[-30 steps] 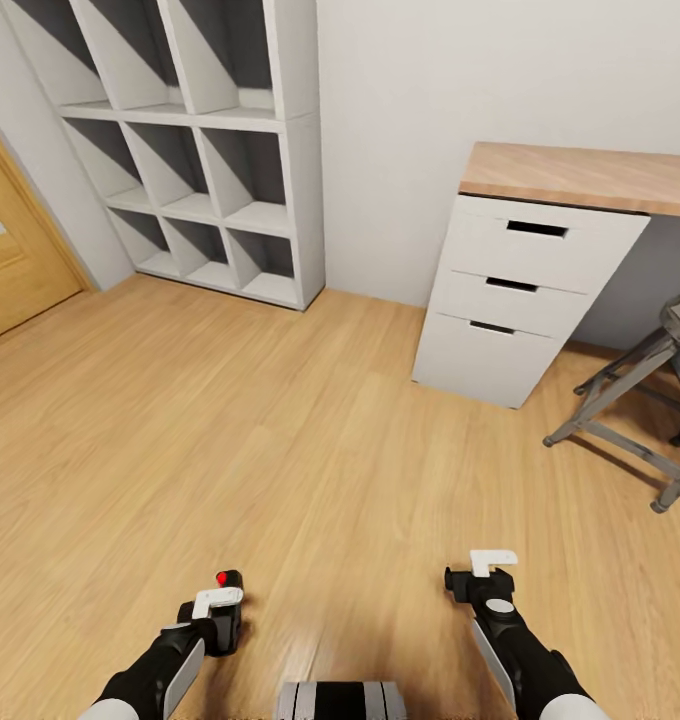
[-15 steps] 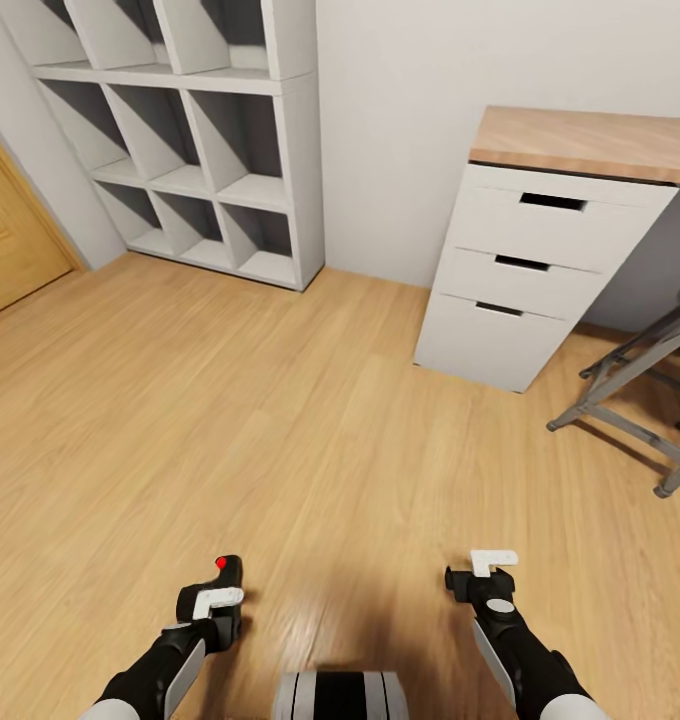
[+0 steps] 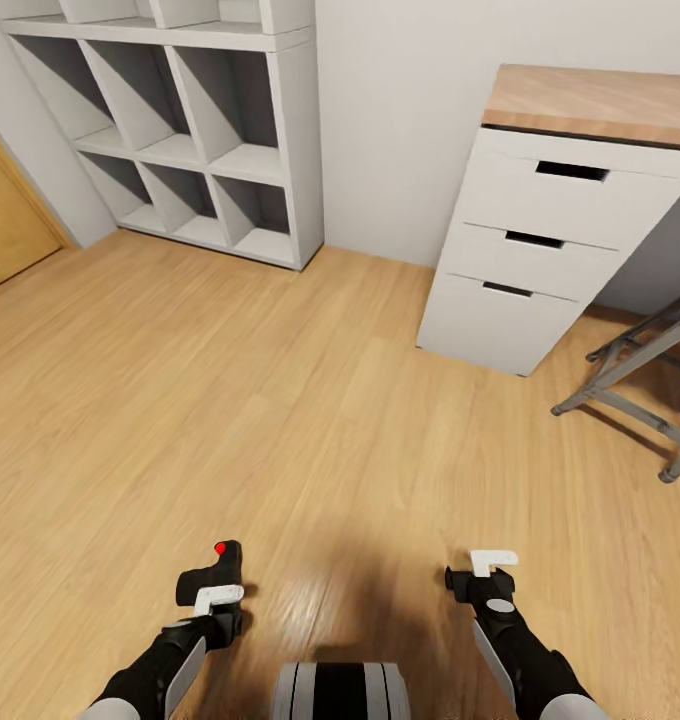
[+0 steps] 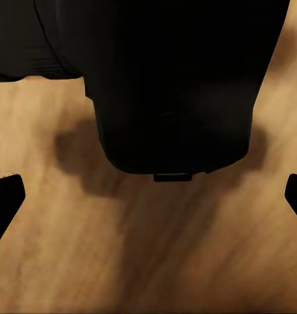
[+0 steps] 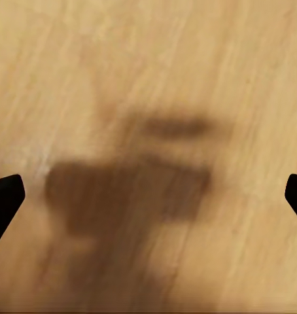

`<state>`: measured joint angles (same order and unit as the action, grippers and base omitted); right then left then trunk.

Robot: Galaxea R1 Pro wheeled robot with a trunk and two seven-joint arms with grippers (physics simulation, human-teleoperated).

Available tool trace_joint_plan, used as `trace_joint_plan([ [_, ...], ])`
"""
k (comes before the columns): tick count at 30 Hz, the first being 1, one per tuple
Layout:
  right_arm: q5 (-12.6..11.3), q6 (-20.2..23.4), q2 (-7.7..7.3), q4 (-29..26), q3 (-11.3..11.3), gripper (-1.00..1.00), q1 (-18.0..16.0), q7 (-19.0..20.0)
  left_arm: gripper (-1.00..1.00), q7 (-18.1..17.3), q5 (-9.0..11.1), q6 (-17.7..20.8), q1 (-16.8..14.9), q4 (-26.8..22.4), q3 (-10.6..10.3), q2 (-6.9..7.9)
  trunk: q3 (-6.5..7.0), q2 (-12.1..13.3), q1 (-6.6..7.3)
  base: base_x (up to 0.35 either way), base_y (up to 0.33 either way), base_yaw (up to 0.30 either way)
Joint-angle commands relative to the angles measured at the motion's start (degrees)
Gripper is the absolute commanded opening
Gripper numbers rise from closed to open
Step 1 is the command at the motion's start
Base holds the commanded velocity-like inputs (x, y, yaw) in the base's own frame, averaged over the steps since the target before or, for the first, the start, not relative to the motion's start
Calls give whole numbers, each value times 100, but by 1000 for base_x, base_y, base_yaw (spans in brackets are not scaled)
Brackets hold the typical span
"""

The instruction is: Attach the digital camera to the camera tripod in the bedroom.

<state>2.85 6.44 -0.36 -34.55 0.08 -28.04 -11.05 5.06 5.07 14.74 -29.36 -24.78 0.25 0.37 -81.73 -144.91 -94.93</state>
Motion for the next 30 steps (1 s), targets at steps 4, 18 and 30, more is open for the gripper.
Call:
trace_joint_plan([
  [4,31,37,3,-15,-7,100,0,-14,100,27,49,17,1,-44,-12,-1,-93,-7,-9,0,0,0],
  [18,11,79,2,-427,-26,100,0,-20,100,33,38,-15,1,-692,-8,-4,-403,-26,-45,0,0,0],
  [30,5,99,24,-571,-11,100,0,-20,100,38,25,-28,1,-1337,-37,-8,-669,-42,-76,0,0,0],
])
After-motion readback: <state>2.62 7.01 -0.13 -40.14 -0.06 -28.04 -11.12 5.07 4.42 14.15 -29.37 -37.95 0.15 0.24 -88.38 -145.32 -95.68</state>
